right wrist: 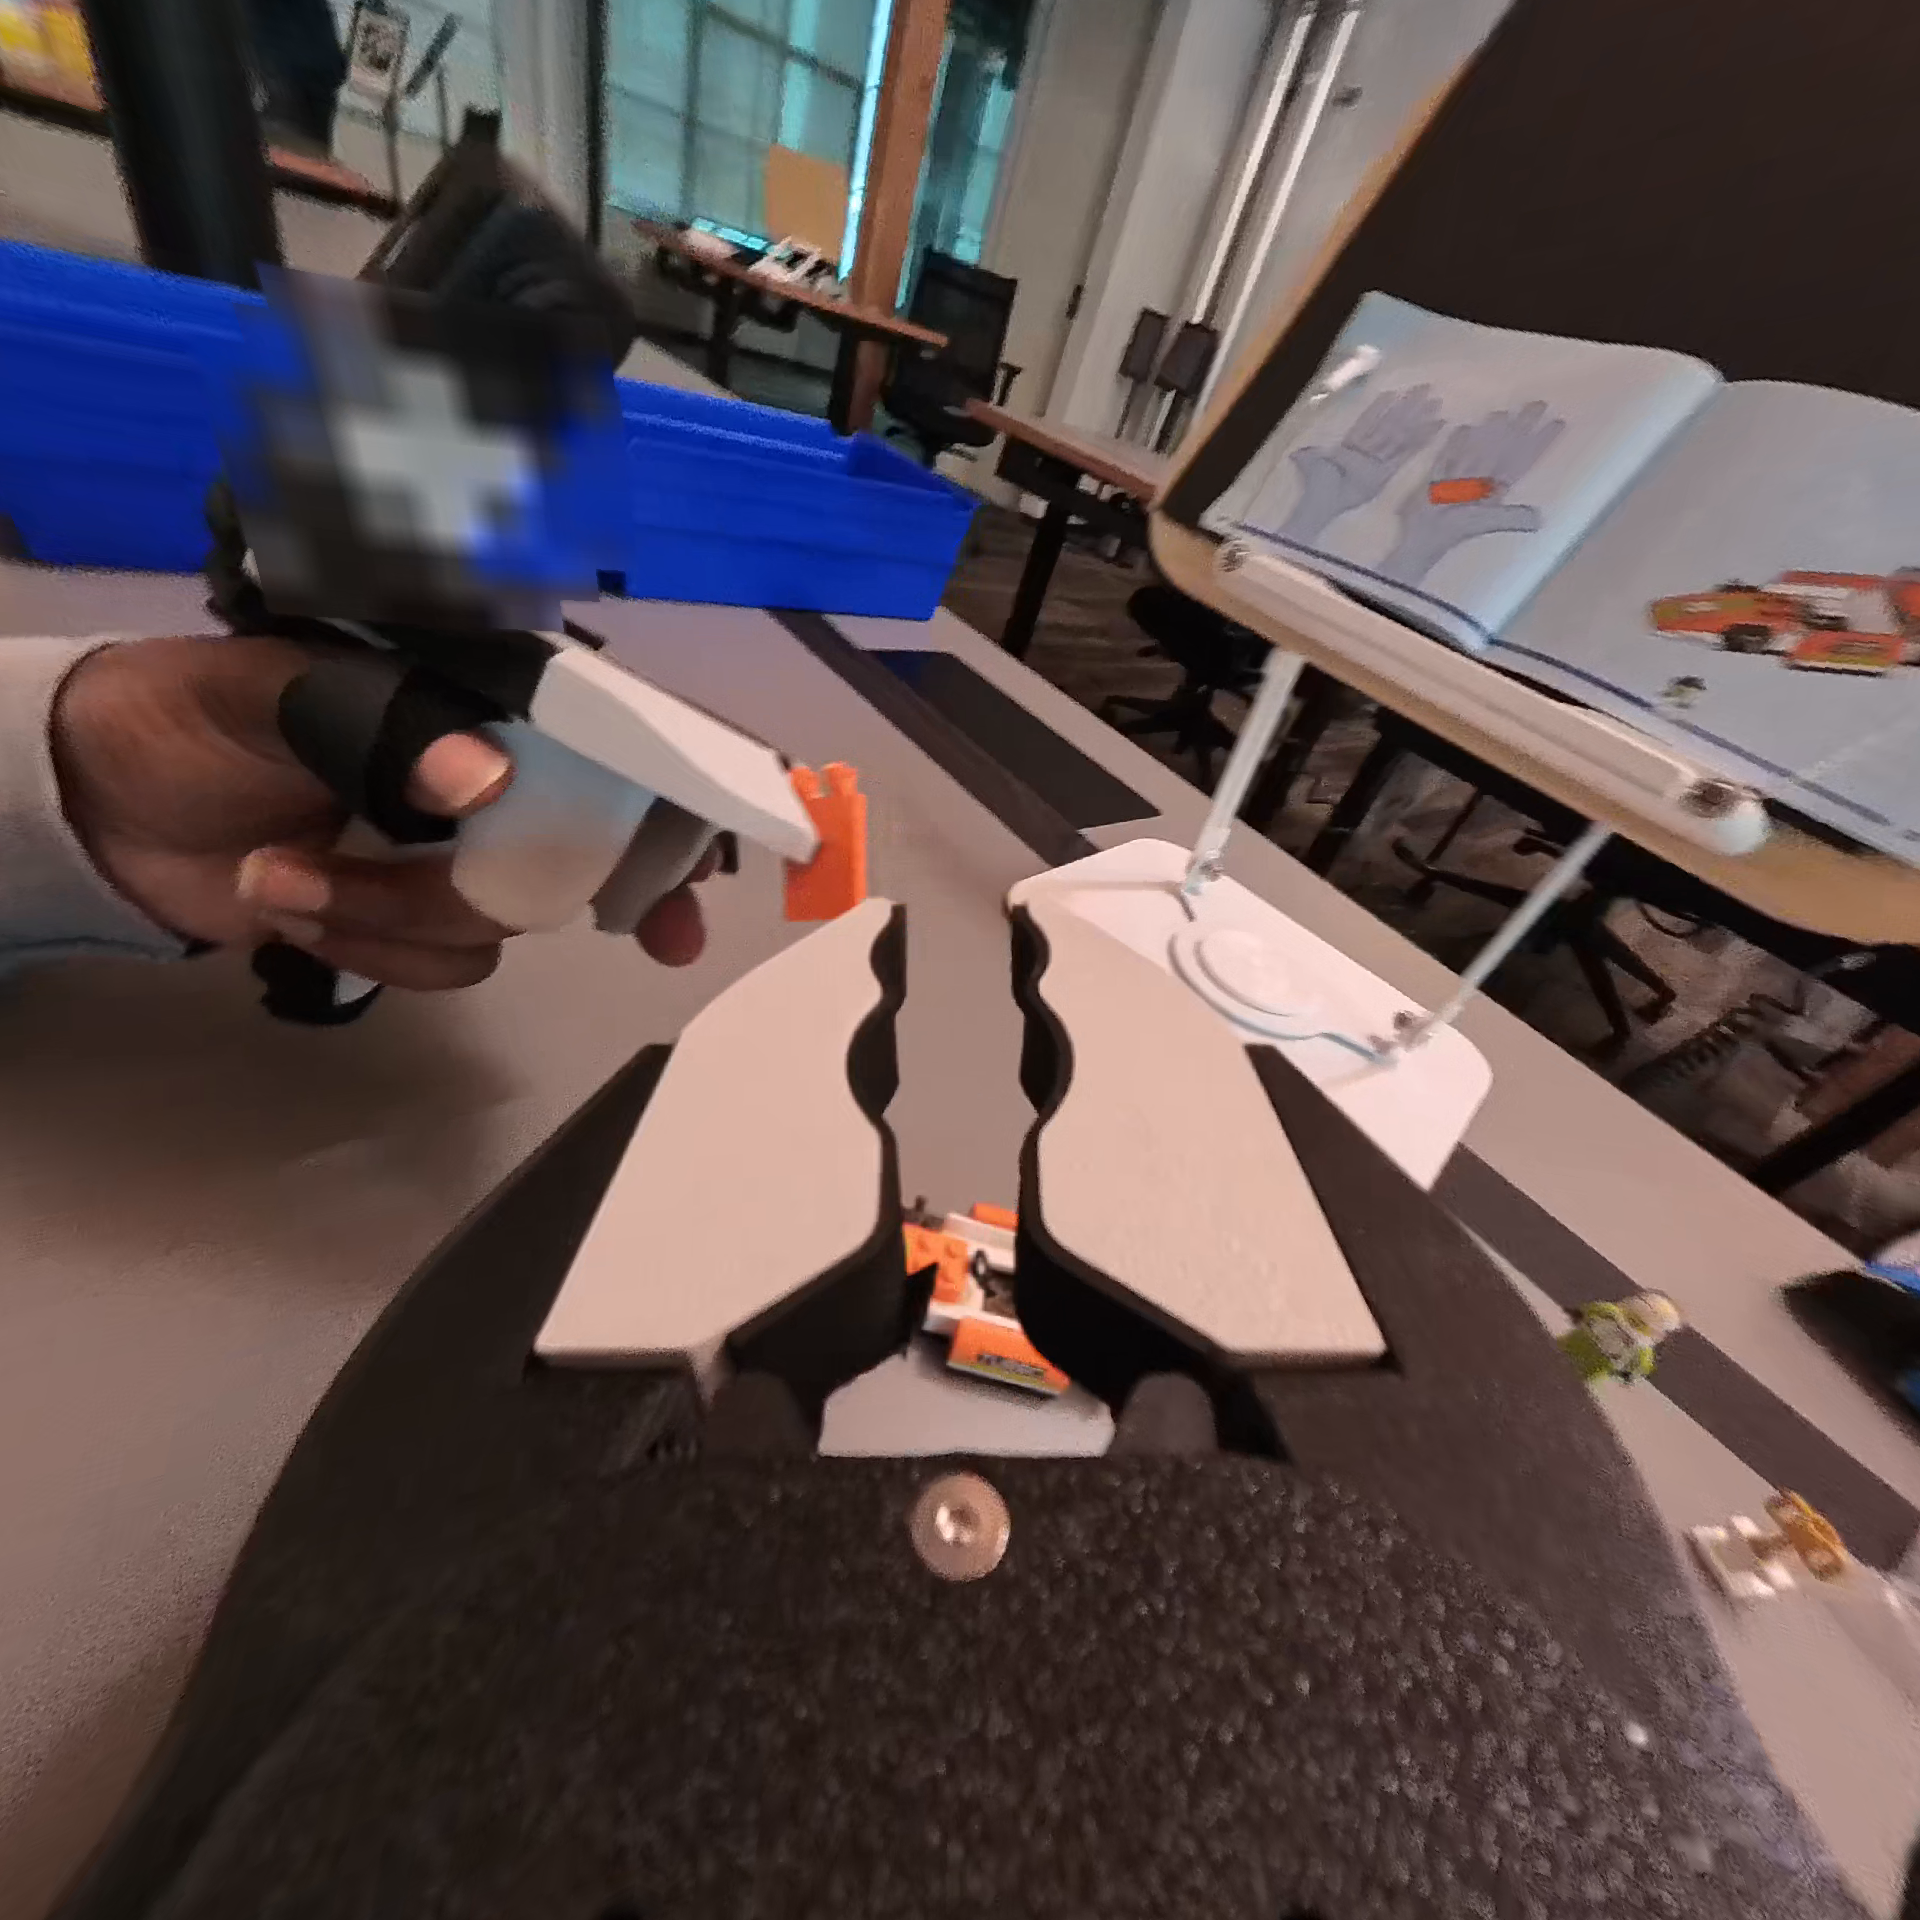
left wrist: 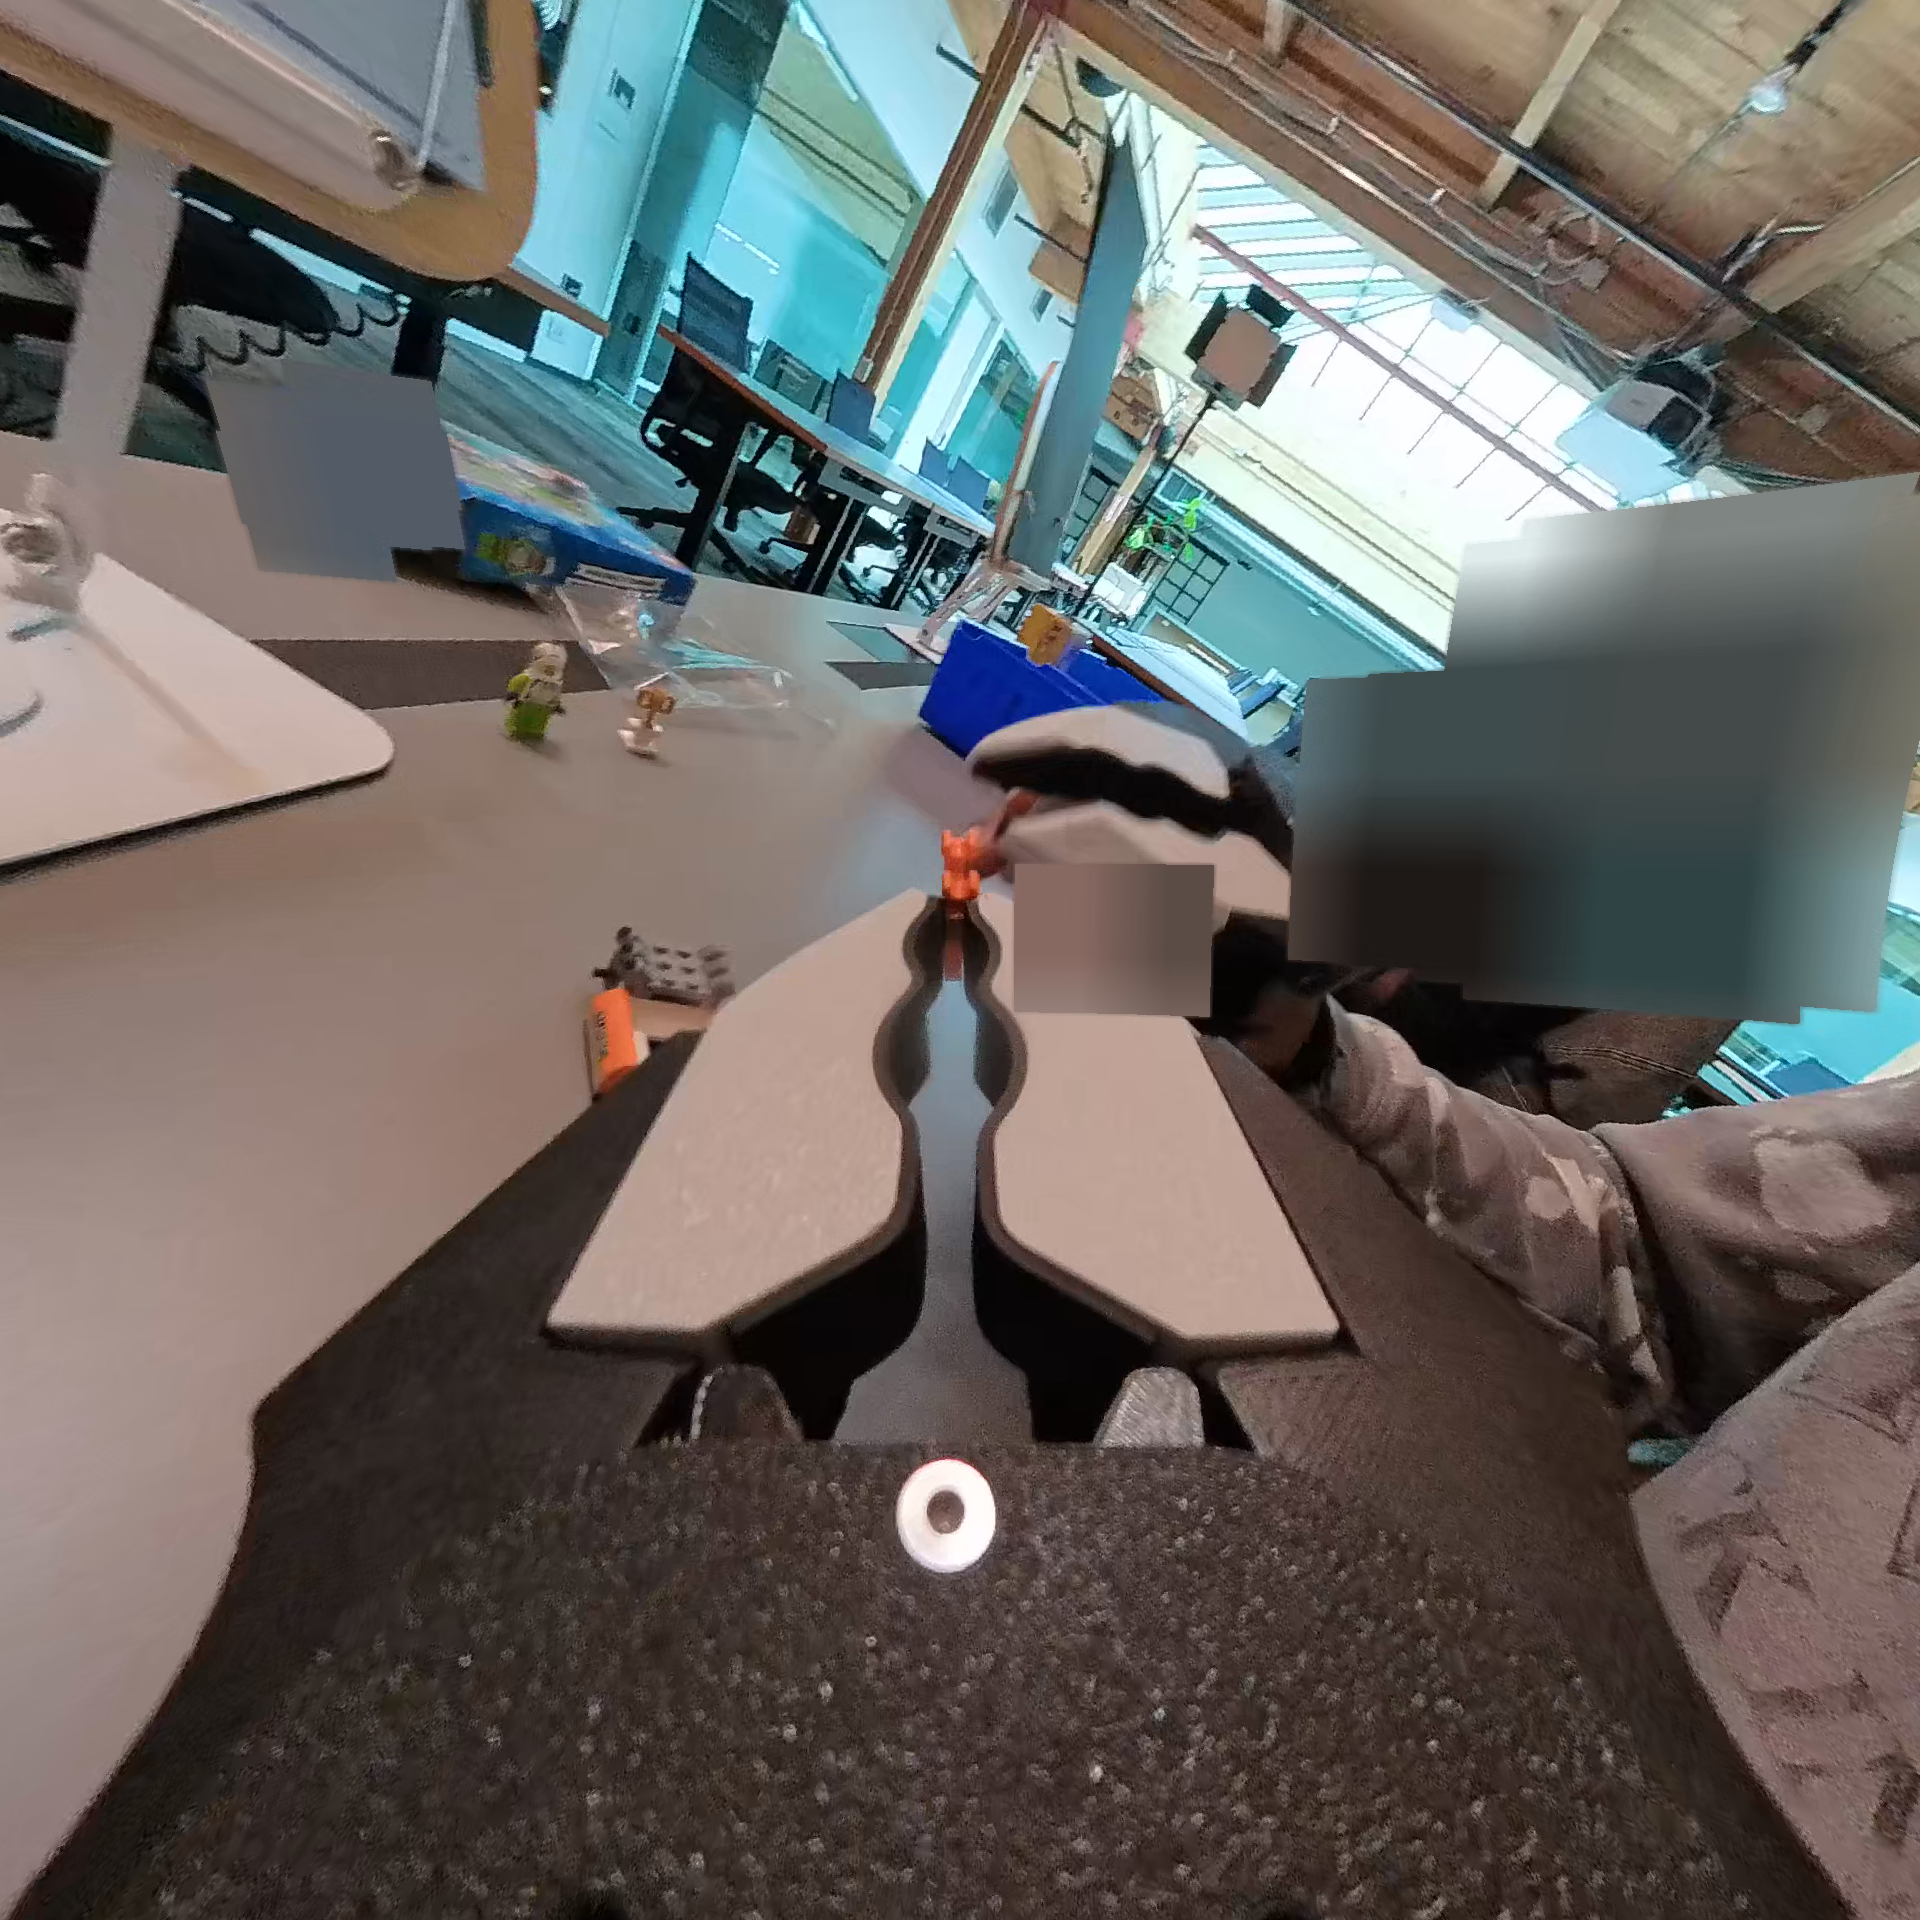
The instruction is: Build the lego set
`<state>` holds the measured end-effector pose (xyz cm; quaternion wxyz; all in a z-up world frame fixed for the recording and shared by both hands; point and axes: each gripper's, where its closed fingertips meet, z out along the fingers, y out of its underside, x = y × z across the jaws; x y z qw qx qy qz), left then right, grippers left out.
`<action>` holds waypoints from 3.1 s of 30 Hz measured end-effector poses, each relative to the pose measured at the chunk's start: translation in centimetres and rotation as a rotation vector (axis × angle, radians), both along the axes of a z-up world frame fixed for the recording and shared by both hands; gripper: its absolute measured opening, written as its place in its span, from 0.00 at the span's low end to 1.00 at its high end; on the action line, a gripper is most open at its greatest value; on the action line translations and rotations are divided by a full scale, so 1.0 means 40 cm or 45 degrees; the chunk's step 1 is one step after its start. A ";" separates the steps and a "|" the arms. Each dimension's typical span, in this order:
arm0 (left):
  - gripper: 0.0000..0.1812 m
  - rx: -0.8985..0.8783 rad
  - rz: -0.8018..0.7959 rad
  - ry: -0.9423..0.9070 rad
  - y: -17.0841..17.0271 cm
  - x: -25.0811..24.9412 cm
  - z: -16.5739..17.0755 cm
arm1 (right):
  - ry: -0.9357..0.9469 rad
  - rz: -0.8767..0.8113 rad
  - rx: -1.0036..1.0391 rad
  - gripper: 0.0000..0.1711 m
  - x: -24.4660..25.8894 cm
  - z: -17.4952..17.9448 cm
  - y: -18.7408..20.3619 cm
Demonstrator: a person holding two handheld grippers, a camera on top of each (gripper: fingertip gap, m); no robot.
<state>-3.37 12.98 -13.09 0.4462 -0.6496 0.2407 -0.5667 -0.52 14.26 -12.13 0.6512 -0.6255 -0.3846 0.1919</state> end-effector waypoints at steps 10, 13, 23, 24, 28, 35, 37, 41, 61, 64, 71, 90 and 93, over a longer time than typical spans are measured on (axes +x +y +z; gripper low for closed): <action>0.02 -0.061 0.002 0.086 0.008 0.014 -0.049 | 0.250 -0.769 0.103 0.00 0.189 0.159 0.218; 0.02 -0.043 0.005 0.115 0.008 0.016 -0.057 | 0.244 -0.800 0.076 0.00 0.179 0.207 0.306; 0.01 -0.029 0.000 0.134 0.010 0.012 -0.069 | 0.215 -0.898 -0.041 0.00 0.196 0.241 0.575; 0.01 -0.032 0.001 0.133 0.012 0.011 -0.069 | 0.206 -0.905 -0.049 0.00 0.197 0.237 0.591; 0.01 -0.046 0.003 0.123 0.017 0.007 -0.071 | 0.177 -0.910 -0.038 0.00 0.191 0.234 0.631; 0.01 -0.047 -0.003 0.119 0.019 0.006 -0.072 | 0.172 -0.912 -0.071 0.00 0.184 0.225 0.667; 0.02 -0.046 -0.006 0.119 0.019 0.006 -0.072 | 0.173 -0.913 -0.075 0.00 0.184 0.222 0.669; 0.02 -0.045 -0.011 0.119 0.017 0.008 -0.072 | 0.171 -0.910 -0.077 0.00 0.183 0.216 0.668; 0.01 -0.029 -0.034 0.129 0.005 0.018 -0.070 | 0.087 -0.761 -0.043 0.01 0.034 0.191 0.575; 0.01 -0.023 -0.017 0.128 0.009 0.014 -0.068 | 0.082 -0.729 -0.054 0.01 -0.001 0.185 0.570; 0.01 -0.020 -0.014 0.122 0.010 0.010 -0.064 | 0.062 -0.691 -0.060 0.01 -0.050 0.165 0.566; 0.02 -0.014 -0.018 0.116 0.007 0.009 -0.062 | 0.067 -0.684 -0.059 0.02 -0.064 0.162 0.566; 0.02 -0.009 -0.022 0.114 0.006 0.010 -0.060 | 0.081 -0.705 -0.053 0.02 -0.044 0.173 0.571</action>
